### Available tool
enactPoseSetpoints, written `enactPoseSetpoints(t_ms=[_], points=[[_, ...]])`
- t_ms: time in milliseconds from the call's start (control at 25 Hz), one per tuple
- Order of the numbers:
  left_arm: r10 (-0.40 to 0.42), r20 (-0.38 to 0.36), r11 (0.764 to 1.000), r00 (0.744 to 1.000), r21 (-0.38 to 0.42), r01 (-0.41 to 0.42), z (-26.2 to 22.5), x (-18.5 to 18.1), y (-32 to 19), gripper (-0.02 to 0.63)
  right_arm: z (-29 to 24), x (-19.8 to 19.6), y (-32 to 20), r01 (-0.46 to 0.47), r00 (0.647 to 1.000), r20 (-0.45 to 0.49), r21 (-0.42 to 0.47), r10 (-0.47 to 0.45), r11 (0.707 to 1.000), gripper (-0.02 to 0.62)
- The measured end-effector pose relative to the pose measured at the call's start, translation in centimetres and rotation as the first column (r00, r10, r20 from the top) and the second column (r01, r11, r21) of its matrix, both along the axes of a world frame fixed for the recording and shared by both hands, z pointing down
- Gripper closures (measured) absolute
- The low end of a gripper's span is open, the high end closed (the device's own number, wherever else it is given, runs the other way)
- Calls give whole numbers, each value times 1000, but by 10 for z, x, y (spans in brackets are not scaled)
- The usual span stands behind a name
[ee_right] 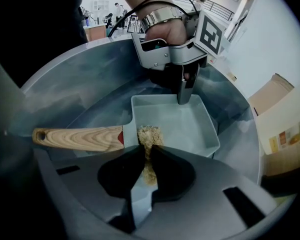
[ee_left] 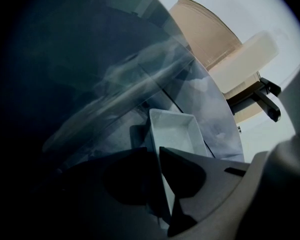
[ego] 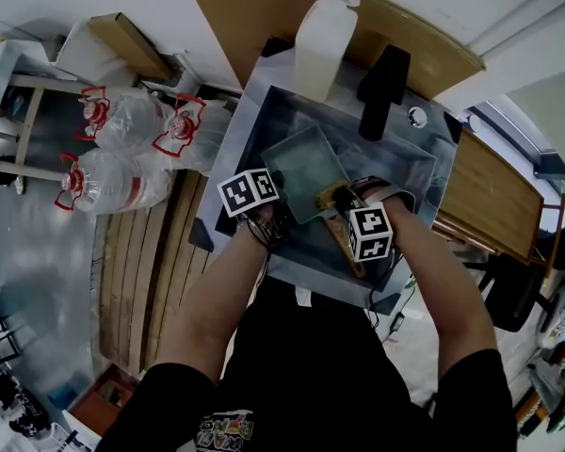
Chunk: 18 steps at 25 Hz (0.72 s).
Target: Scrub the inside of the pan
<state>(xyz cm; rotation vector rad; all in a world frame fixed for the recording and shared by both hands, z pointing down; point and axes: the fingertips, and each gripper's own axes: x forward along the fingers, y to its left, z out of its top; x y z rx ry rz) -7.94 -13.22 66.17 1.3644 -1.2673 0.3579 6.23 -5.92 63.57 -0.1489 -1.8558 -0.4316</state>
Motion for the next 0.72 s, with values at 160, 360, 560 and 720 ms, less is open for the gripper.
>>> enactPoseSetpoints(t_ms=[160, 360, 560, 720], points=[[8, 15, 1000, 1000, -4, -8, 1, 1, 0, 523, -5, 0, -1, -69, 997, 25, -16, 70, 997, 545], [19, 22, 1000, 1000, -17, -19, 3, 0, 1, 497, -20, -2, -5, -168, 983, 73, -27, 169, 985, 545], [4, 12, 1000, 1000, -11, -4, 2, 0, 2, 496, -40, 0, -4, -213, 969, 121, -35, 216, 976, 545], [-4, 22, 1000, 1000, 11, 4, -10, -1, 3, 497, -57, 4, -1, -287, 937, 178, -98, 301, 953, 545]])
